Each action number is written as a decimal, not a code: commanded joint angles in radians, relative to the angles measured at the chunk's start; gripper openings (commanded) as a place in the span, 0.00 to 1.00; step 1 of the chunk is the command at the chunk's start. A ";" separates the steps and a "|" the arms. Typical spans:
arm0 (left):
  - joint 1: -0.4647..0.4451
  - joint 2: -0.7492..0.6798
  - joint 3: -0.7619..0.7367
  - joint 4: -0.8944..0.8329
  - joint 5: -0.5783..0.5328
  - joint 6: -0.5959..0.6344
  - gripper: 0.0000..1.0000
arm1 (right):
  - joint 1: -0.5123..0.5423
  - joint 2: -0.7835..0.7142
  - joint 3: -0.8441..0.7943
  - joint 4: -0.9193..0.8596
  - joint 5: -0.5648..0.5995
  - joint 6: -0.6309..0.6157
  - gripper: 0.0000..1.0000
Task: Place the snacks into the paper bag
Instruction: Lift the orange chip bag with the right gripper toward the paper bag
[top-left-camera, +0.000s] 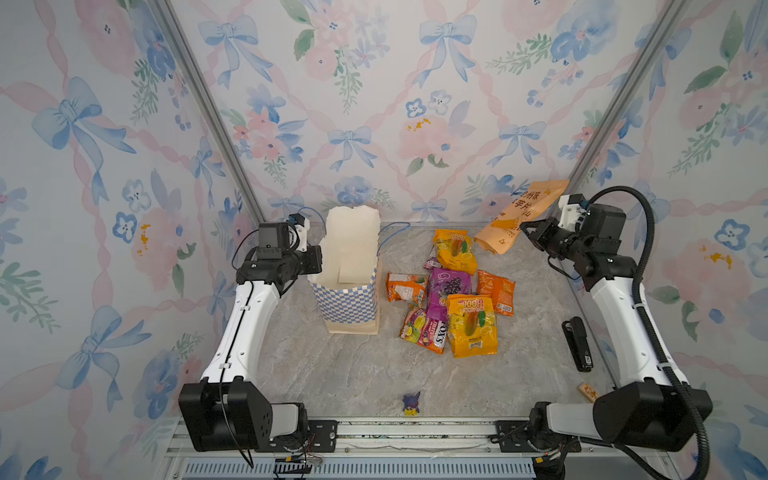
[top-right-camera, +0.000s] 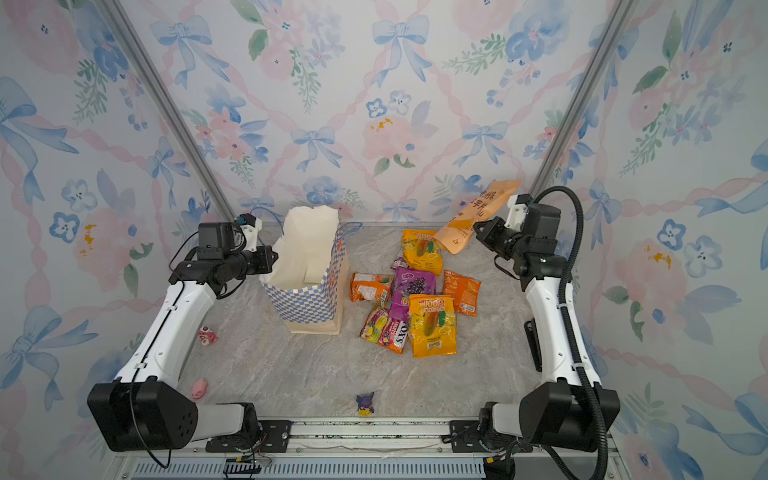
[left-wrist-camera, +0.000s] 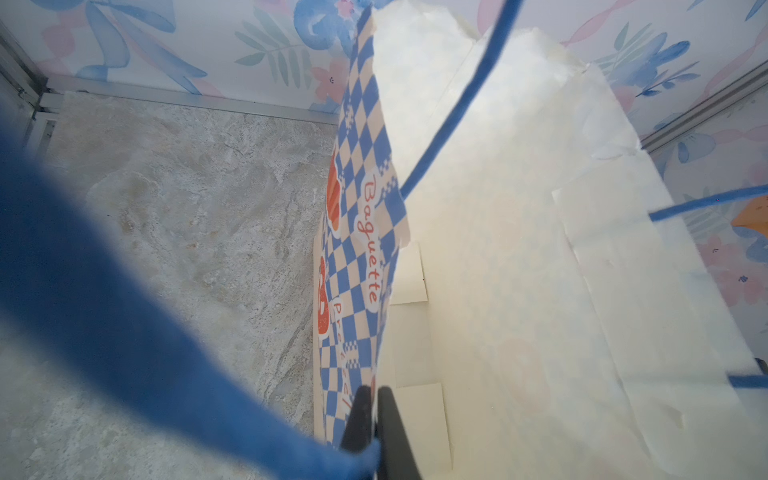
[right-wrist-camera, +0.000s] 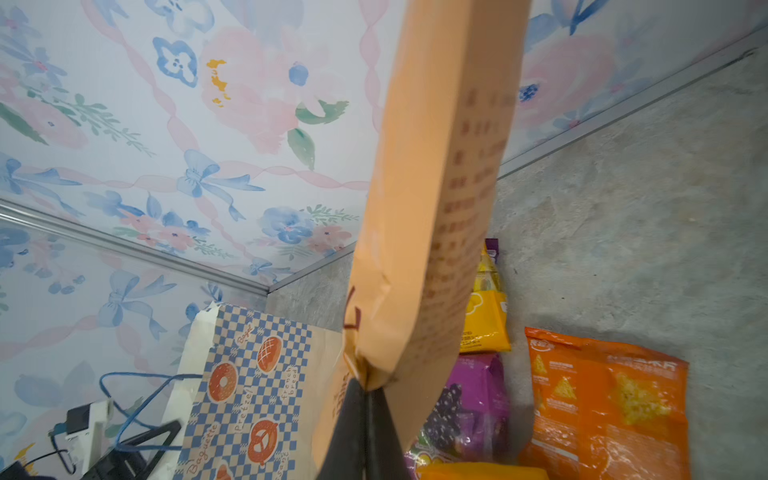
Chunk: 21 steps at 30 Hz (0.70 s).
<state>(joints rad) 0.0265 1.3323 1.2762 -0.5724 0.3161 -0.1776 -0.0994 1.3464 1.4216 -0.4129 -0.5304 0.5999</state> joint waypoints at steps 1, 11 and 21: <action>-0.001 -0.008 0.003 -0.004 0.026 -0.003 0.00 | 0.047 -0.017 0.129 -0.134 -0.039 -0.069 0.00; 0.000 -0.007 0.007 -0.004 0.028 -0.005 0.00 | 0.178 0.022 0.445 -0.260 -0.071 -0.088 0.00; -0.009 -0.004 0.002 0.013 0.062 -0.042 0.00 | 0.388 0.126 0.671 -0.280 -0.061 -0.080 0.00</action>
<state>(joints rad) 0.0261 1.3323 1.2762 -0.5716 0.3435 -0.1944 0.2489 1.4479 2.0377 -0.6758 -0.5907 0.5304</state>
